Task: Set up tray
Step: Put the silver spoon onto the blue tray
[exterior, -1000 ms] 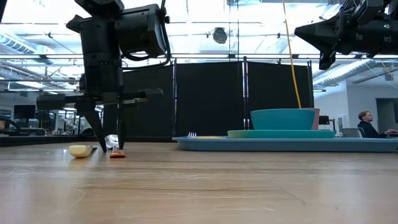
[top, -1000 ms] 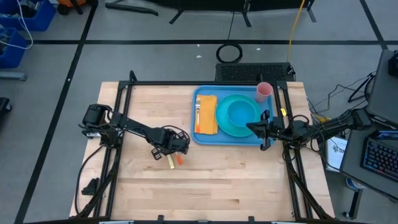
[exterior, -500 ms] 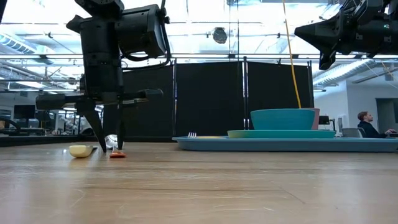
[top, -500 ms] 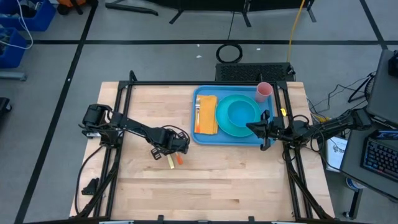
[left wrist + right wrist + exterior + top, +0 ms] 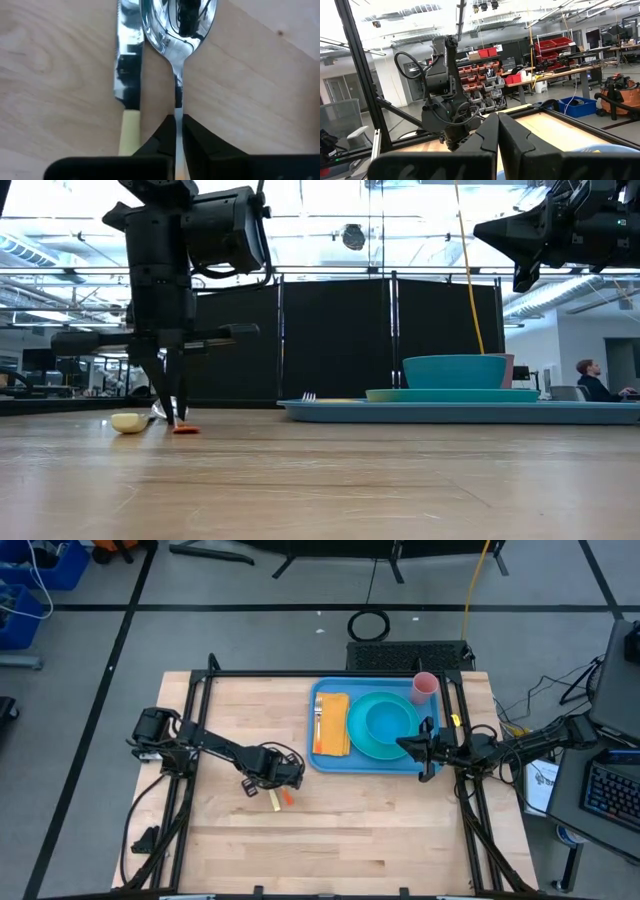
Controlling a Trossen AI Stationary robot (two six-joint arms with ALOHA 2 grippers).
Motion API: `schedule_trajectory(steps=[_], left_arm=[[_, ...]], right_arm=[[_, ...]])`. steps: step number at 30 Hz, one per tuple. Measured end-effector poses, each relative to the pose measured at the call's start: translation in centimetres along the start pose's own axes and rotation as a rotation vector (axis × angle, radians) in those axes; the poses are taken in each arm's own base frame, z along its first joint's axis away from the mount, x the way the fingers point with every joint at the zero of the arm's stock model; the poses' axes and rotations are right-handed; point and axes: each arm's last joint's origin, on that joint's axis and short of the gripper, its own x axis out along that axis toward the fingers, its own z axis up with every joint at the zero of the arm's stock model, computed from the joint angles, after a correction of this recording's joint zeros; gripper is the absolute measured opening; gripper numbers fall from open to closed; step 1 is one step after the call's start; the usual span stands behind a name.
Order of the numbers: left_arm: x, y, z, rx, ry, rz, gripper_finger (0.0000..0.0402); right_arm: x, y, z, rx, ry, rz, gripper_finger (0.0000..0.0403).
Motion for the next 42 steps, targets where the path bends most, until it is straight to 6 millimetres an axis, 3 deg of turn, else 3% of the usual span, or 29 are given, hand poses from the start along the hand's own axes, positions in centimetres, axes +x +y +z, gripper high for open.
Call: schedule_trajectory(steps=[14,27,42], left_arm=[[-0.5,-0.6,-0.2,0.02,-0.02,-0.018,0.0008],[-2.1,-1.9,-0.3,0.042,-0.046,-0.04,0.0008],[-5.2,-5.4,0.7,0.118,-0.108,-0.144,0.0008]], right_arm=[[0.0,0.0,0.0,0.0,0.0,0.0,0.0],[0.0,0.0,0.0,0.0,0.0,0.0,0.0],[0.0,0.0,0.0,0.0,0.0,0.0,0.0]])
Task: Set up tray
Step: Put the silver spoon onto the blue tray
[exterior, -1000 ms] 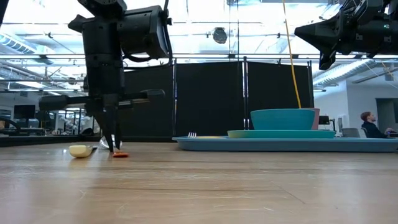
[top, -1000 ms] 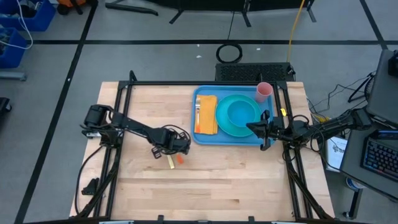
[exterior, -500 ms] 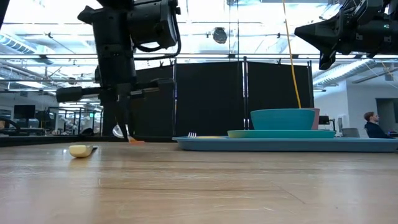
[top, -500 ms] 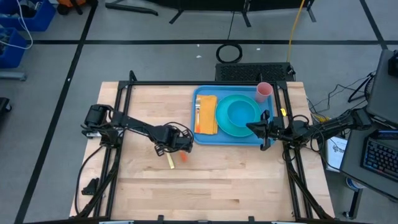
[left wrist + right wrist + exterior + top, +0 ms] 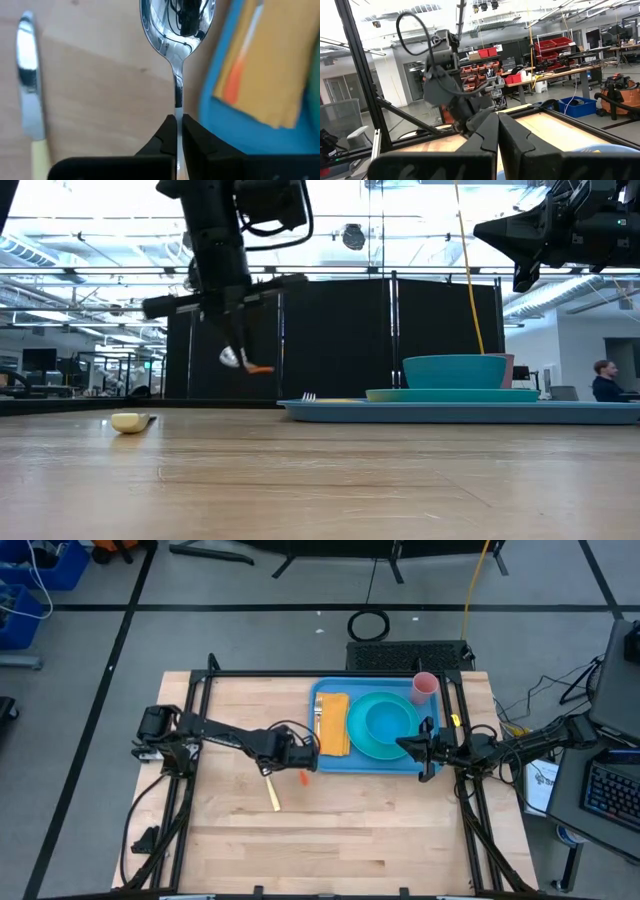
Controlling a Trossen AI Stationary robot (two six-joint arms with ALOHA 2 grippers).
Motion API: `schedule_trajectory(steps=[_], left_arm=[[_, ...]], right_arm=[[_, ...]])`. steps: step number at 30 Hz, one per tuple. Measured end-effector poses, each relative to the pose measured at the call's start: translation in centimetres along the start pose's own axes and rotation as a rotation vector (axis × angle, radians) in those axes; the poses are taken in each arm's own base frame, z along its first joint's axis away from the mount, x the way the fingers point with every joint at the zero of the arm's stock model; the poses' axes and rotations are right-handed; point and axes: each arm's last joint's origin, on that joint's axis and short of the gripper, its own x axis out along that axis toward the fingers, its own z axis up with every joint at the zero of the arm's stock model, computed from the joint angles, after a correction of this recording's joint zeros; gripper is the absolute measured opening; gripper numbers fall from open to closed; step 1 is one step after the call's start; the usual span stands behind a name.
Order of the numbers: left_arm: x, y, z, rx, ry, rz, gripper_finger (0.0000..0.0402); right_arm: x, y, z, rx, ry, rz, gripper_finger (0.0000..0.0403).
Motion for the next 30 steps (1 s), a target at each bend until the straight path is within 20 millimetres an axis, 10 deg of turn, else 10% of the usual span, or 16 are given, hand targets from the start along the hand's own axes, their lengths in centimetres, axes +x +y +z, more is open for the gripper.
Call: schedule_trajectory(steps=[30], left_arm=[[-0.8,-6.3,7.3,0.161,-0.097,-0.198,0.0008]], right_arm=[[0.0,0.0,0.0,0.0,0.0,0.0,0.0]])
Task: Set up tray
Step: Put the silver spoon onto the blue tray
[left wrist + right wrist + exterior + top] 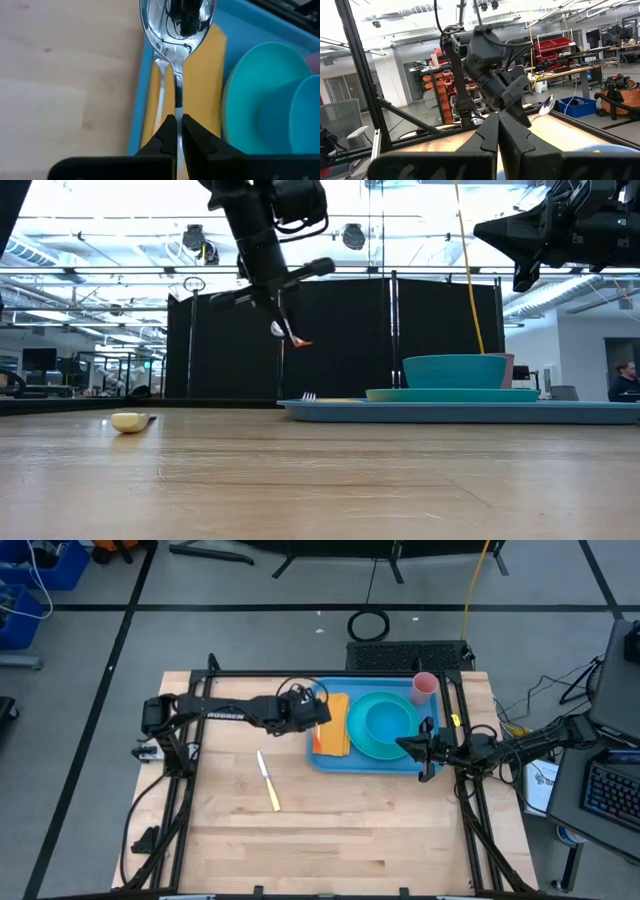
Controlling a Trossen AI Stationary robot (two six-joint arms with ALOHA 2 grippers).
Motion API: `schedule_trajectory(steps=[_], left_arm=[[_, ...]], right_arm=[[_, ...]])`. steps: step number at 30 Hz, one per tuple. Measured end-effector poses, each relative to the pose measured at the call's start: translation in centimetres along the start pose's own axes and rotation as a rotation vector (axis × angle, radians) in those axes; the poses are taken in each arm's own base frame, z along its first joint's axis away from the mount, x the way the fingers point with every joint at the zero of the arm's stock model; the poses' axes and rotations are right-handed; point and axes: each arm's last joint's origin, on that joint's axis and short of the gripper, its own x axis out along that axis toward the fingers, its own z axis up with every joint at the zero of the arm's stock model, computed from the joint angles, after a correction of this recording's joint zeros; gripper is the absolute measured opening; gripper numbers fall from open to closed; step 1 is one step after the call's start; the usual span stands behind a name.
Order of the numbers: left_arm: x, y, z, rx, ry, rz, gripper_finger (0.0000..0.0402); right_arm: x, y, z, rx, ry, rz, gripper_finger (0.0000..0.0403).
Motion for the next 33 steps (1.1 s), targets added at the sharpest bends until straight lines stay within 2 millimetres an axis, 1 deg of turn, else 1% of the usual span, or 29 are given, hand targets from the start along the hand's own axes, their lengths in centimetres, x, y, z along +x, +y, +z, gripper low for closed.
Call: schedule_trajectory(steps=[8,12,15,24,27,30,33], left_arm=[[0.4,-0.8,1.3,0.046,-0.035,-0.069,0.0008],[1.1,-1.1,1.6,0.062,-0.024,-0.093,0.0008],[1.9,-1.5,1.5,0.075,-0.019,-0.119,0.0008],[4.3,-1.6,0.9,0.101,0.006,-0.115,0.0008],[5.2,-1.7,0.8,0.095,0.043,-0.124,0.0008],[6.1,-1.7,0.8,0.102,0.071,-0.101,0.0008],[6.6,-2.2,0.9,0.121,0.092,-0.077,0.0008]], right_arm=[[0.0,0.0,0.0,0.0,0.0,0.0,0.0],[0.0,0.0,0.0,0.0,0.001,0.0,0.0],[0.0,0.0,0.0,0.0,-0.001,0.0,0.0],[0.0,0.0,0.0,-0.002,0.004,-0.001,0.0],[0.0,0.0,-0.1,-0.002,0.004,-0.001,0.0],[0.0,0.0,0.0,-0.001,0.003,-0.001,0.0],[0.0,0.0,-0.1,-0.001,0.004,-0.001,0.0]])
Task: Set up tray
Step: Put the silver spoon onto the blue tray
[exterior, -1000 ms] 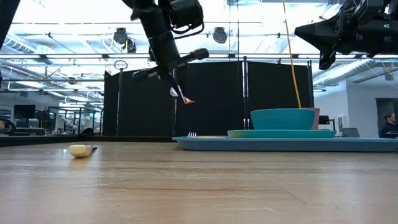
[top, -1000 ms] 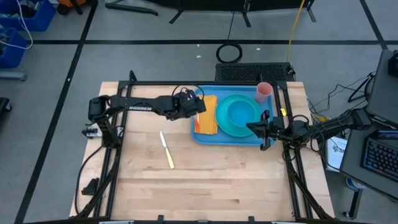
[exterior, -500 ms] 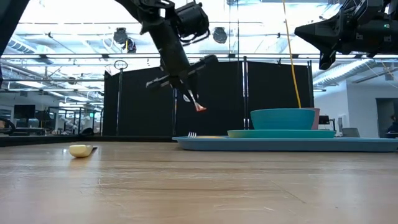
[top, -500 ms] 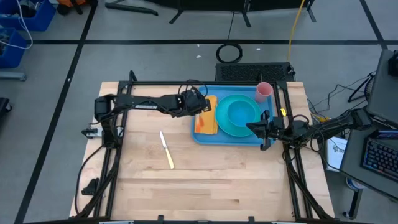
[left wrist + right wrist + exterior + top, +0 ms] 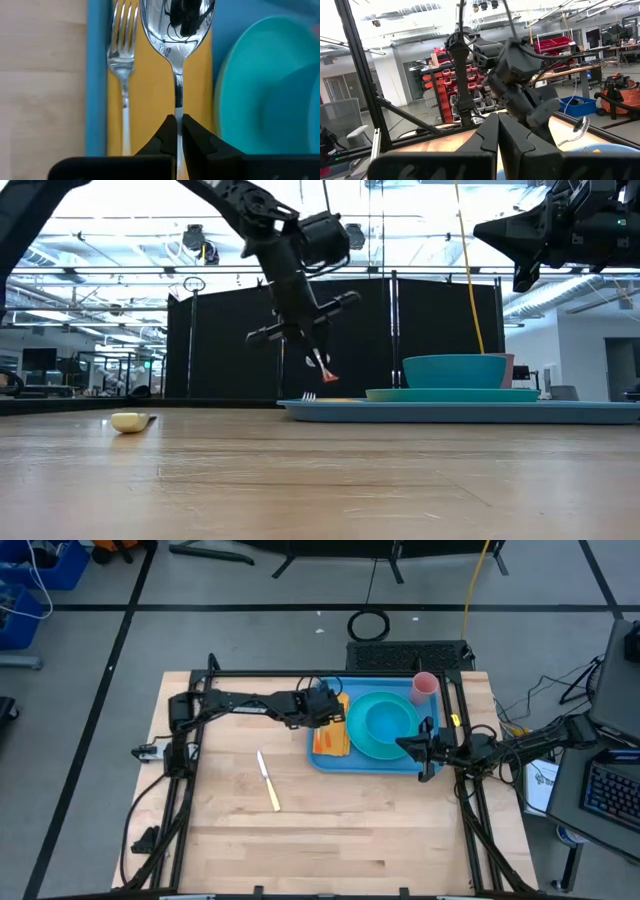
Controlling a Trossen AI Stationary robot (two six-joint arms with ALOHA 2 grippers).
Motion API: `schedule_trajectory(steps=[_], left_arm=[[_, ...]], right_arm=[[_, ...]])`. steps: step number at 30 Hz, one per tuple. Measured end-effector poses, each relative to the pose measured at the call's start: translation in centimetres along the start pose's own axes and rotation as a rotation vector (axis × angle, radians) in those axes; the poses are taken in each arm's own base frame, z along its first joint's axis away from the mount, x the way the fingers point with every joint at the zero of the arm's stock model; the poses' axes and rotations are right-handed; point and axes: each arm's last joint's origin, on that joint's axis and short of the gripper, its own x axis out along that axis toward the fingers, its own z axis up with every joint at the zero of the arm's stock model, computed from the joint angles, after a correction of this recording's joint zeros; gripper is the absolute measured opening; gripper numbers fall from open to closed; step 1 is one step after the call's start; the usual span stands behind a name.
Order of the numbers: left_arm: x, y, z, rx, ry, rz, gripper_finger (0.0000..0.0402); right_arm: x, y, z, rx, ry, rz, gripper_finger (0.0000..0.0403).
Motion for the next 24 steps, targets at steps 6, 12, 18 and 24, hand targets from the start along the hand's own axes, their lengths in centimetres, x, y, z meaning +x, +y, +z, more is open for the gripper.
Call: schedule_trajectory(steps=[6,12,18,24], left_arm=[[1.3,-0.9,0.0,0.045,0.039,0.112,0.0008],[2.5,-1.1,-0.2,0.041,0.075,0.124,0.0008],[2.7,-0.7,0.5,0.028,0.094,0.146,0.0008],[2.8,-0.5,0.8,0.026,0.126,0.145,0.0008]], right_arm=[[0.0,0.0,0.0,0.0,0.0,0.0,0.0],[0.0,0.0,0.0,0.0,0.0,0.0,0.0],[0.0,0.0,0.0,0.0,0.0,0.0,0.0],[0.0,0.0,0.0,0.0,0.0,0.001,0.0]])
